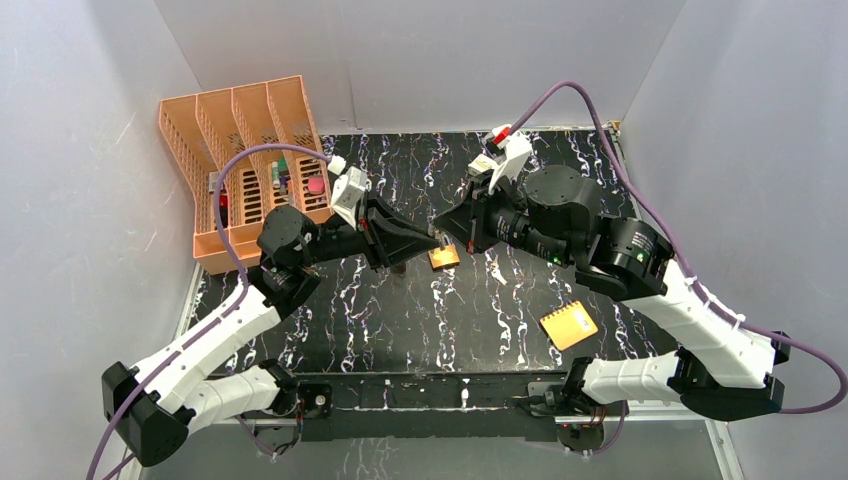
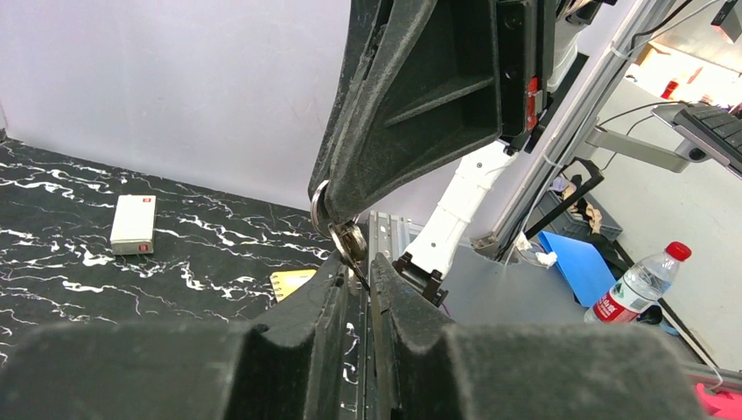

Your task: Unlock with the key

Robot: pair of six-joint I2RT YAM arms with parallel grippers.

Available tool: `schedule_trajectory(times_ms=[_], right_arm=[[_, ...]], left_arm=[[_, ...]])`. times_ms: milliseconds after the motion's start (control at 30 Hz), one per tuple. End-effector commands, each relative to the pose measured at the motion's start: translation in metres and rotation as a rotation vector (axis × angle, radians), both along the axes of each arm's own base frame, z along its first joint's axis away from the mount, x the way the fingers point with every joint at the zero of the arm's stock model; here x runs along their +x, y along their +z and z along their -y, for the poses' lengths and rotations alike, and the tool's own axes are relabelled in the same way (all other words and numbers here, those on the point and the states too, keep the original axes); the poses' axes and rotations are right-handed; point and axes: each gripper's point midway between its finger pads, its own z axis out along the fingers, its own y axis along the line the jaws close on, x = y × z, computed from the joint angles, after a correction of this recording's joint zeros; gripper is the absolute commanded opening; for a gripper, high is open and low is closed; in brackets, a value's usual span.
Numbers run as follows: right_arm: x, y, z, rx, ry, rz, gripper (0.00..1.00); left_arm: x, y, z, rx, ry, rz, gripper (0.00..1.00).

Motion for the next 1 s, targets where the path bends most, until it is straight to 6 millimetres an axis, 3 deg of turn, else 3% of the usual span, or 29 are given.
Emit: schedule_trajectory(times_ms=[0,233,733,967], right_arm=[[0.002,0.021,0.006,0.062,-0.021,0.045,0.0],[0.002,0.021,0.006,0.063,-0.02,0.045,0.0],[-0.004,0.022,0.014,0.057,-0.006,0.059,0.0],[-0.013,0.024,0.013,0.069,0.046,0.068,0.0]], left_arm=[[-0.013,0.023,-0.008,-0.052,-0.015,0.079,0.12],[-0.013,0.022,-0.008,-0.043,-0.016,0.081,0.0],[-0.014,0.008,-0.015,0.042,0.02,0.1,0.0],[-0.011,0.011,-0.016,0.057,0.036,0.127,0.0]])
